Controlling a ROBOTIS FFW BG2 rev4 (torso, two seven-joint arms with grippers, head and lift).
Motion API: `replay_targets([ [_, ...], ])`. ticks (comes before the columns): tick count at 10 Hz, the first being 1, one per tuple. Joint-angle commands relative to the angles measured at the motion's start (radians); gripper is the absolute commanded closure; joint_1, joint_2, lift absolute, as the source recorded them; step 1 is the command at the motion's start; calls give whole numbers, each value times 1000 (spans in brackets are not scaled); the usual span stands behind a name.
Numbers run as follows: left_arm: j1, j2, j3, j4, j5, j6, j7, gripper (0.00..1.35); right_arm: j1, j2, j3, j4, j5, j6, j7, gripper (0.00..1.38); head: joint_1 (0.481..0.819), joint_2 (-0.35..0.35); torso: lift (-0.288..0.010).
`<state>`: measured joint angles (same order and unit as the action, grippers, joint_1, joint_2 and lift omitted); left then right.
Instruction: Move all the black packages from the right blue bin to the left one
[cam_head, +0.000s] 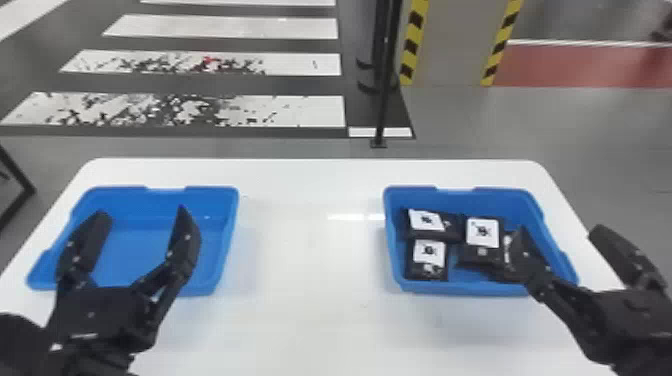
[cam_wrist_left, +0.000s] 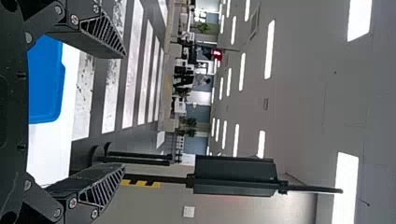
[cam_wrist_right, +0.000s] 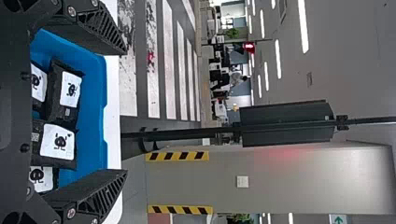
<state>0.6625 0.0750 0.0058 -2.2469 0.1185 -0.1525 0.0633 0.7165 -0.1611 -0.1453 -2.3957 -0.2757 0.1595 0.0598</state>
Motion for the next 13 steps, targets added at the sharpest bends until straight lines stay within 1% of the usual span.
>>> replay_targets([
  [1,0,0,0,0,1,0,0,216,0,0,-2,2,-1,0,0,128,695,-25,-140],
  [7,5,-1,0,0,3,-7,0,216,3,0,-2,-1,-7,2,0,128,695,-26,-140],
  [8,5,-1,0,0,3,-7,0,217,0,0,-2,-1,-17,15,0,128,695,-26,-140],
  [9,5,-1,0,0,3,-10,0,220,-22,0,-6,2,-21,54,0,128,695,-25,-140],
  [10,5,0,0,0,3,-10,0,220,-78,-5,-12,2,-29,160,0,125,695,-25,-140],
  [11,5,2,-6,0,3,-7,0,220,-147,-20,-10,9,-33,253,2,124,695,-26,-140],
  [12,5,2,-6,0,3,-7,0,222,-223,-34,-10,24,-45,395,14,128,695,-25,-140],
  [13,5,2,-6,0,3,-7,0,222,-319,-49,-10,70,-55,579,57,128,695,-21,-140],
])
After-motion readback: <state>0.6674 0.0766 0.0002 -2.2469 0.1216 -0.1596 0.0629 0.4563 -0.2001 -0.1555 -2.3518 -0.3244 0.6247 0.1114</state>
